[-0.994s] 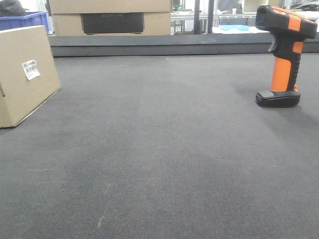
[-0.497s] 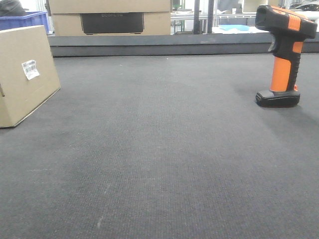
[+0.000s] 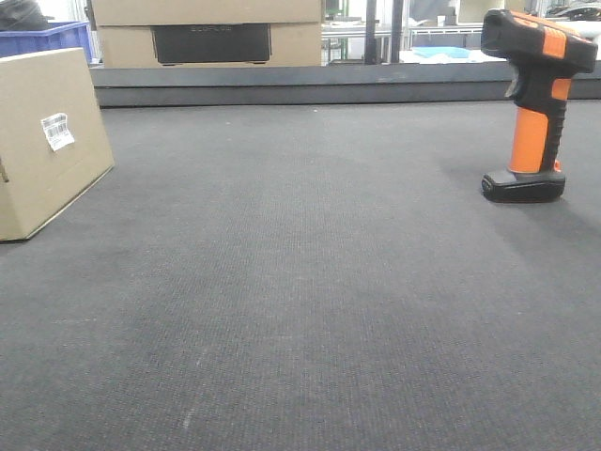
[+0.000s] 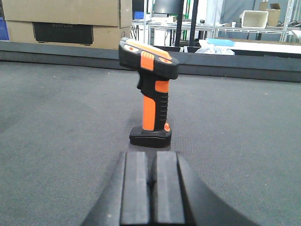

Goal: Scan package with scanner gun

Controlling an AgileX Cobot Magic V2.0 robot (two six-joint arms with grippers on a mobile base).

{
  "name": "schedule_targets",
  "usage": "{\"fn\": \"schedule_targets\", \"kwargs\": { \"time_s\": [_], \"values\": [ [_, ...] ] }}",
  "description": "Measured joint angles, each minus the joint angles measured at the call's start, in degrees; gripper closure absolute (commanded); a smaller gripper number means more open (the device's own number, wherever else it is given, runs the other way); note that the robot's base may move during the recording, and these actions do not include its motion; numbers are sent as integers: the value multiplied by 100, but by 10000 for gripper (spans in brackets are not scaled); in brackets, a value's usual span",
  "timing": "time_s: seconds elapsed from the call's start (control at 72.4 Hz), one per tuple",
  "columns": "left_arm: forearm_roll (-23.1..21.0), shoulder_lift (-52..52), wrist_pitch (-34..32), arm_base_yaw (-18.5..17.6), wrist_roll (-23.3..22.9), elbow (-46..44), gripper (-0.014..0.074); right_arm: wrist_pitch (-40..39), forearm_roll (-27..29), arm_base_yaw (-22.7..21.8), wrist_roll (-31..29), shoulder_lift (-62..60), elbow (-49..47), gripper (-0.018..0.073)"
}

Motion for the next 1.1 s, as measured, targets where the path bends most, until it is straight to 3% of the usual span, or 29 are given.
{"fn": "schedule_targets", "kwargs": {
  "time_s": [1.105],
  "values": [
    [0, 0, 0, 0, 0, 0, 707, 0, 0, -127, 0, 0, 0, 727]
  ]
}}
